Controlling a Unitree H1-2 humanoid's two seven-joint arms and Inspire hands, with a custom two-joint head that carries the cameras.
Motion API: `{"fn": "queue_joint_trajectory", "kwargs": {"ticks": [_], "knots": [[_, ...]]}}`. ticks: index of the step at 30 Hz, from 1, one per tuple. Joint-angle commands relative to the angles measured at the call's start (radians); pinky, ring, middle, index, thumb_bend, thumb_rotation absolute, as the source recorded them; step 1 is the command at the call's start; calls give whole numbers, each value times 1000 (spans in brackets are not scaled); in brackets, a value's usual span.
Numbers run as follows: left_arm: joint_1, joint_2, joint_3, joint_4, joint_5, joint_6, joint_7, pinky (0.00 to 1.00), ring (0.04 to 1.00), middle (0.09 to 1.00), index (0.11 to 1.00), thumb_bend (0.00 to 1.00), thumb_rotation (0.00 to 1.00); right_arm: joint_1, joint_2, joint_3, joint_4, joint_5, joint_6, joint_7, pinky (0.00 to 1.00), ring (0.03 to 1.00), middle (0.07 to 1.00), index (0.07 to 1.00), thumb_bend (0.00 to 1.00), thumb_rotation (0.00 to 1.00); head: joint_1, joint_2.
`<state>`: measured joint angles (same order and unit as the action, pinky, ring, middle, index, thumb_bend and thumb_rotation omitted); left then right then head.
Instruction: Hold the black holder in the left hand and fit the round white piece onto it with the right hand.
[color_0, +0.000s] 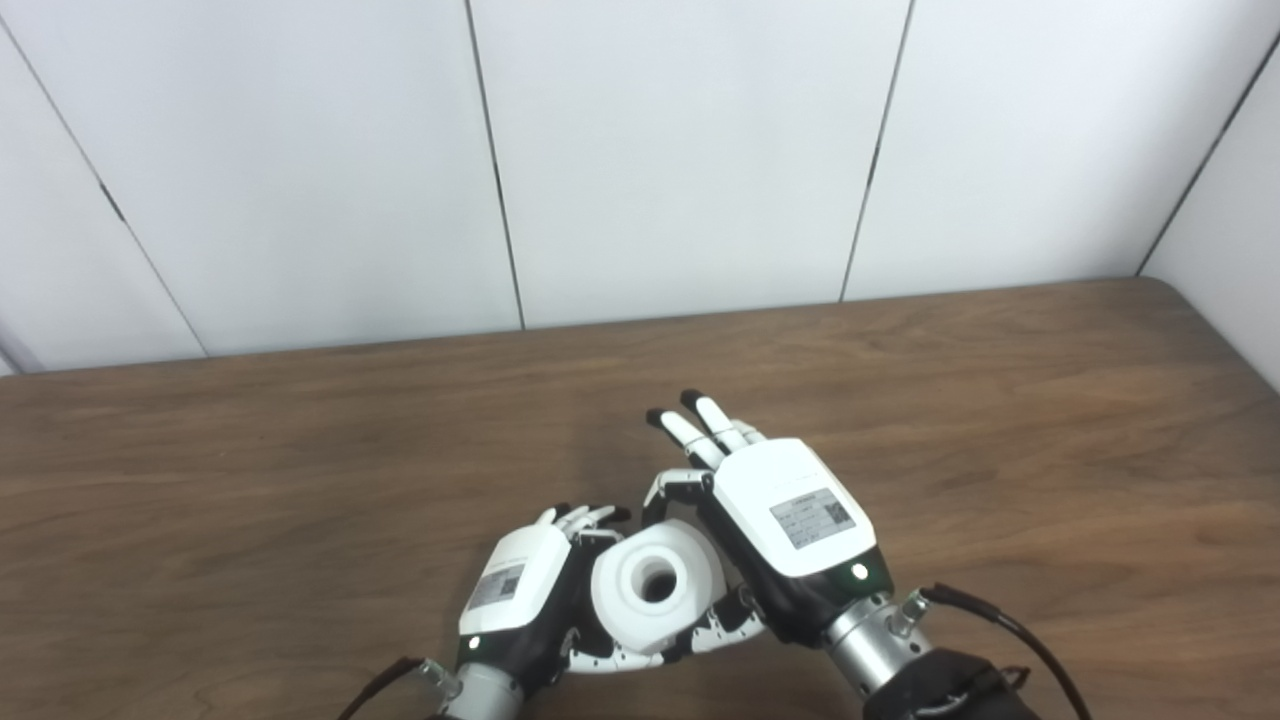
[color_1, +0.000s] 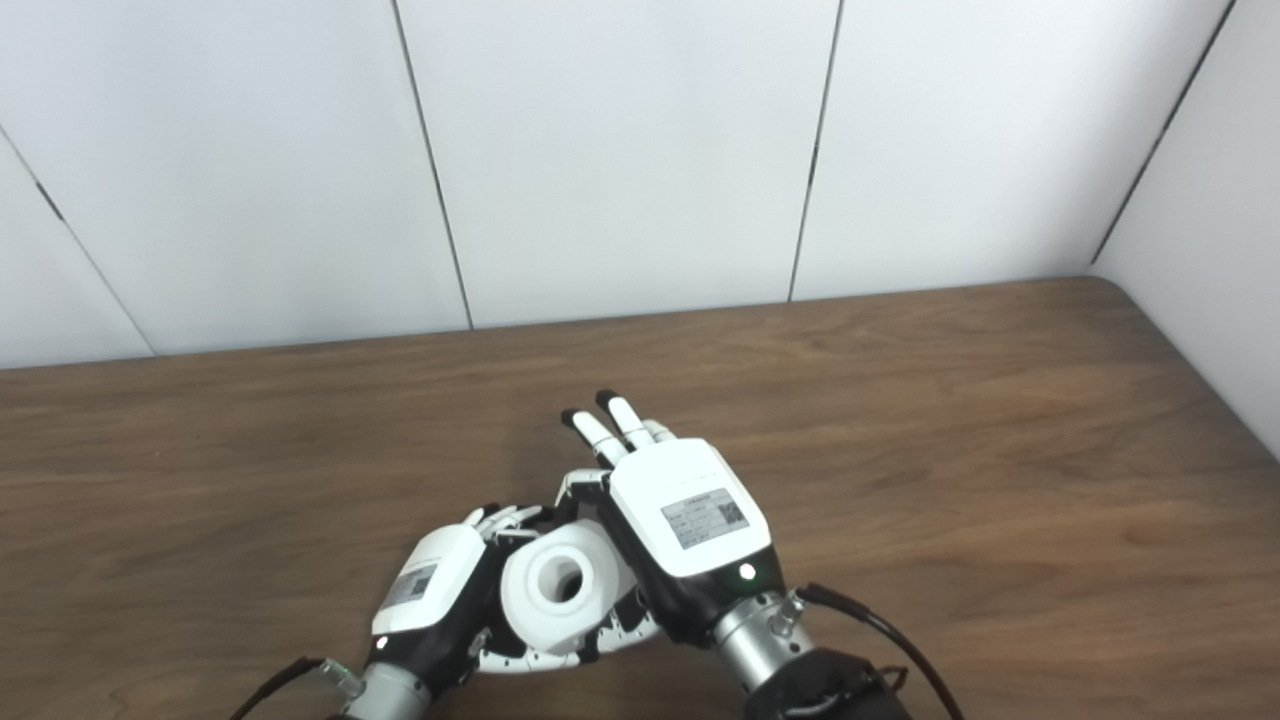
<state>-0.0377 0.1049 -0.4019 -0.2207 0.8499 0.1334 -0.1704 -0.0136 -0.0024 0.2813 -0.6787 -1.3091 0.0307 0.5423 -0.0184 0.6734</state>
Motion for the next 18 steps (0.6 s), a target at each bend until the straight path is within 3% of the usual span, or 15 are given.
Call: {"fn": "queue_joint_trajectory", "kwargs": {"ticks": [1,5,9,18], "knots": [[-19,-13,-5,-37,1,-15,16,982,913,876,482,514,50,-10,2,-12,-30,18,-9,-2,920,1000,947,479,516,131,-3,2],[-18,-12,-4,-40,-1,-13,12,982,915,879,482,514,50,-10,-5,-46,-32,35,1,2,953,1000,952,480,514,131,-6,4],[-18,-13,-1,-41,-7,-14,15,999,919,882,482,515,49,-14,-9,-76,-34,40,6,9,854,1000,943,480,514,134,-7,6],[-20,-11,1,-34,-13,-21,26,1000,915,876,482,515,49,1,-7,-104,-17,65,18,1,855,1000,941,480,512,138,-5,9]]}}
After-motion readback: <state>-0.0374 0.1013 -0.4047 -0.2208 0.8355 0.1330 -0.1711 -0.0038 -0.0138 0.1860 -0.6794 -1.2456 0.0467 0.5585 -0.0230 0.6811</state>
